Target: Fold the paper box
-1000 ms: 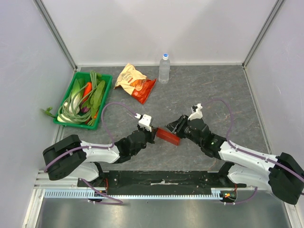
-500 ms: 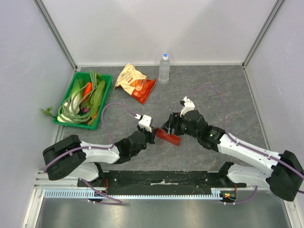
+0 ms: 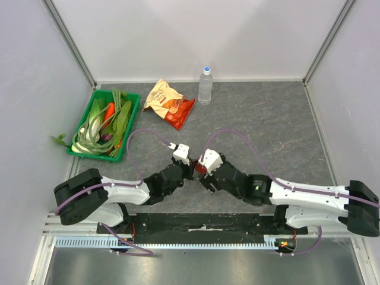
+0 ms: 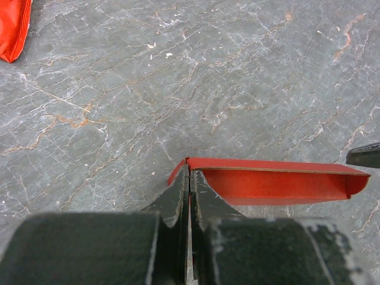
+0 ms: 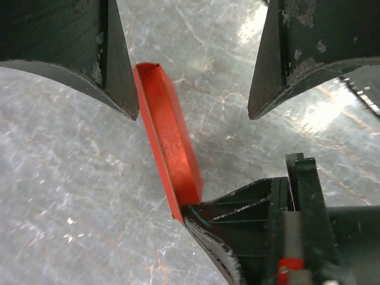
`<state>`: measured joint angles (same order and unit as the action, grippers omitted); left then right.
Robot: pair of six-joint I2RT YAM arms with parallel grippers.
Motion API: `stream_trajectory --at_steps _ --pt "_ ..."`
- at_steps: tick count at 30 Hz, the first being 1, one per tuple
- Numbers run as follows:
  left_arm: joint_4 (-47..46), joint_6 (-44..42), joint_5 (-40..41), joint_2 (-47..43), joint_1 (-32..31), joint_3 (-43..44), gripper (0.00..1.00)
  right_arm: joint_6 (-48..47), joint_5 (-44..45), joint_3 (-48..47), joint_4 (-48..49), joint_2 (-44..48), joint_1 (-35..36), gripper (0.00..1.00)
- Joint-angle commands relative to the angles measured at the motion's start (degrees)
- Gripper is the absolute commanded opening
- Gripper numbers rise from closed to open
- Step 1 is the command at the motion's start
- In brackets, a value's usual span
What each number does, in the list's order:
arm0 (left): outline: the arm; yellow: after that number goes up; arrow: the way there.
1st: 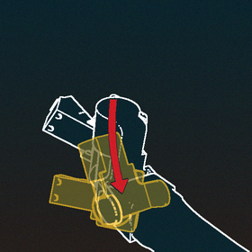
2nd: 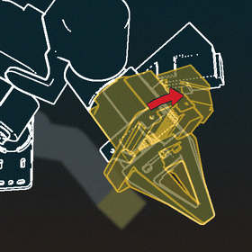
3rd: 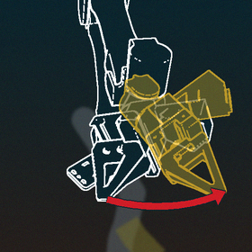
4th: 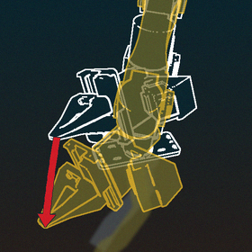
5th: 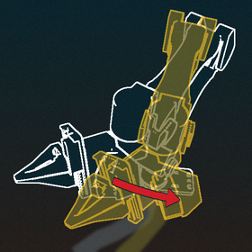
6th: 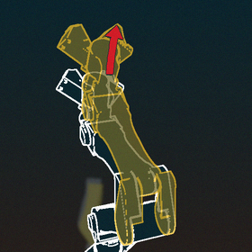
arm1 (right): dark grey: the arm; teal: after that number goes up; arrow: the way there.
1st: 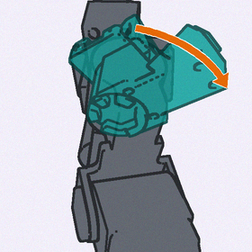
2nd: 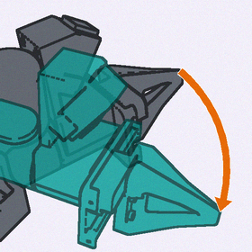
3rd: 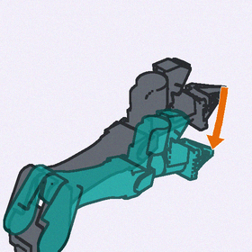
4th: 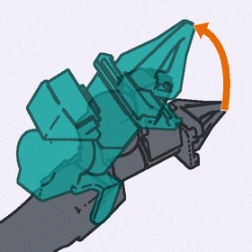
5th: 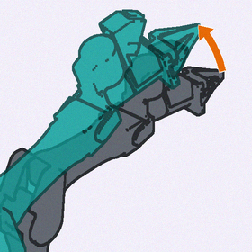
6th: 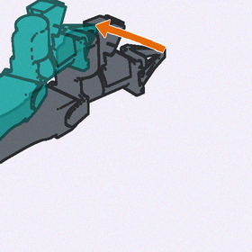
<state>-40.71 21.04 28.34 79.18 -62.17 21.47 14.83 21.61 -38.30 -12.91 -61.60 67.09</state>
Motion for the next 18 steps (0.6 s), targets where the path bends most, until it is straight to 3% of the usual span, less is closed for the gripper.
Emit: stream_trajectory --at_steps 1,10,18 --pt "13.2 2.3 -2.5 3.2 -1.1 -3.1 0.02 -11.4 18.9 3.6 12.5 -3.5 7.2 0.81" --pt "11.9 1.6 -2.7 3.5 -1.1 -3.4 0.02 -22.0 30.9 12.6 34.7 -10.9 11.7 0.73" --pt "11.2 1.4 -3.1 3.6 -1.1 -3.5 0.02 -24.0 32.1 14.1 38.7 -13.8 12.1 0.63"
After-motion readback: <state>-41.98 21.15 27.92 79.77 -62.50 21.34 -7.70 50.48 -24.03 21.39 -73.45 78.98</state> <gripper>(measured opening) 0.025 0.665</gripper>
